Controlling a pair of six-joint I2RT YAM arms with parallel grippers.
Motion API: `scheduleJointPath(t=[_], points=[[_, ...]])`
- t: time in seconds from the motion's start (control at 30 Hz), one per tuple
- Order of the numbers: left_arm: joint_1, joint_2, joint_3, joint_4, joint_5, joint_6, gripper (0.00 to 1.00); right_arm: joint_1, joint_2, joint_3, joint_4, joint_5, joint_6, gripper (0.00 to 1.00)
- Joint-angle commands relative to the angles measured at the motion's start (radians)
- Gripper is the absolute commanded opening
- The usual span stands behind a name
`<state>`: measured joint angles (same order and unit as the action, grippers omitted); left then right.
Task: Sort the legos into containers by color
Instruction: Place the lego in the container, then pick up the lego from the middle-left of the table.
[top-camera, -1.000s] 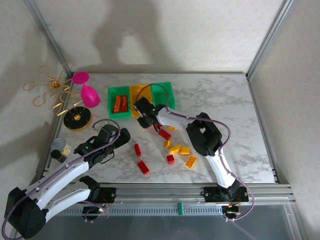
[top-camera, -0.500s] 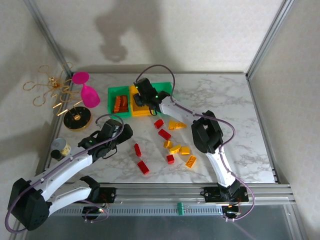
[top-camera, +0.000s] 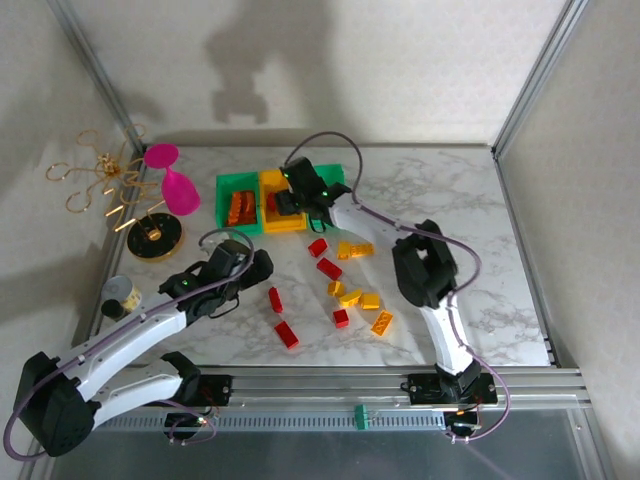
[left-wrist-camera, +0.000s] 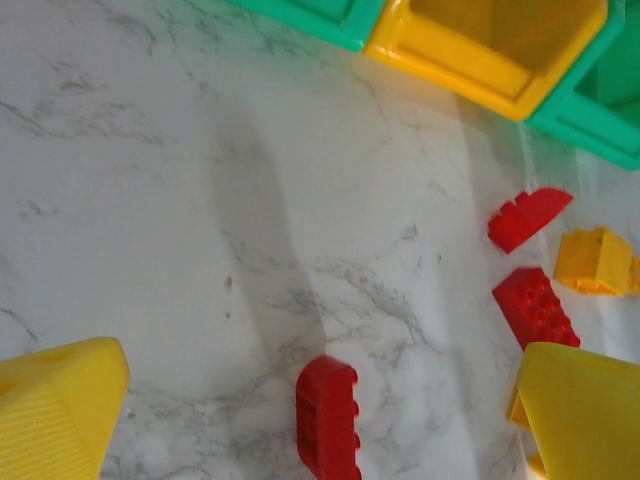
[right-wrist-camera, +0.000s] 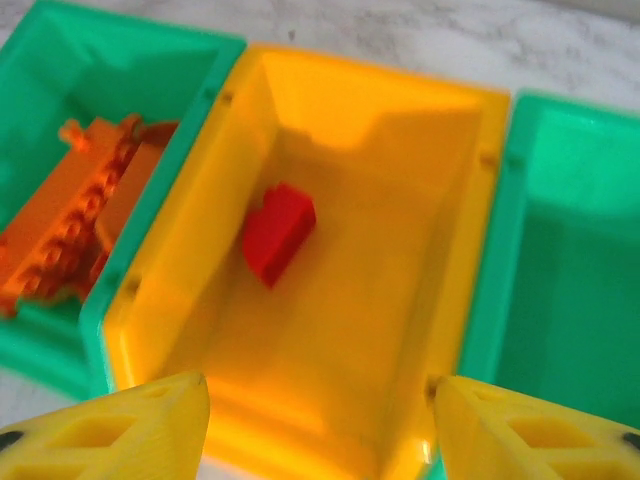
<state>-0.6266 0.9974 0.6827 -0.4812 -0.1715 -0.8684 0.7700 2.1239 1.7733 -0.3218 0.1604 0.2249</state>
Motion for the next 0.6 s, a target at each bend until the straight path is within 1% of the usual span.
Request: scheduleJointPath(t=[0.0,0.1,0.17,0.27,0.33,0.43,0.57], points=[[-0.063,-0.017,0.033,-0.078,-0.028,-0.039,0.98,0.008,-0.168,-0.164,0.071,-0.057,0.055,0.64],[-0.128,-0.006,0.019,-0.092,-0.037,-0.066,0.96,0.008,-0.285,-0.329,0.083,-0.077,0.094,0.68],[-0.166,0.010,0.007,-0.098,-0.056,-0.089,0.93,0.008,-0.358,-0.429,0.096,-0.090,0.121,0.69],[-0.205,0.053,-0.014,-0.056,-0.046,-0.095,0.89,0.008,-0.462,-0.567,0.119,-0.131,0.165,0.72],[-0.212,0.093,-0.026,-0.016,-0.017,-0.068,0.87,0.008,-0.523,-0.649,0.136,-0.148,0.189,0.77],[-0.220,0.163,-0.018,0.005,-0.033,-0.068,0.81,0.008,-0.590,-0.733,0.131,-0.147,0.224,0.83],[-0.223,0.259,-0.023,0.040,-0.052,-0.082,0.71,0.008,-0.684,-0.850,0.169,-0.151,0.280,0.95]])
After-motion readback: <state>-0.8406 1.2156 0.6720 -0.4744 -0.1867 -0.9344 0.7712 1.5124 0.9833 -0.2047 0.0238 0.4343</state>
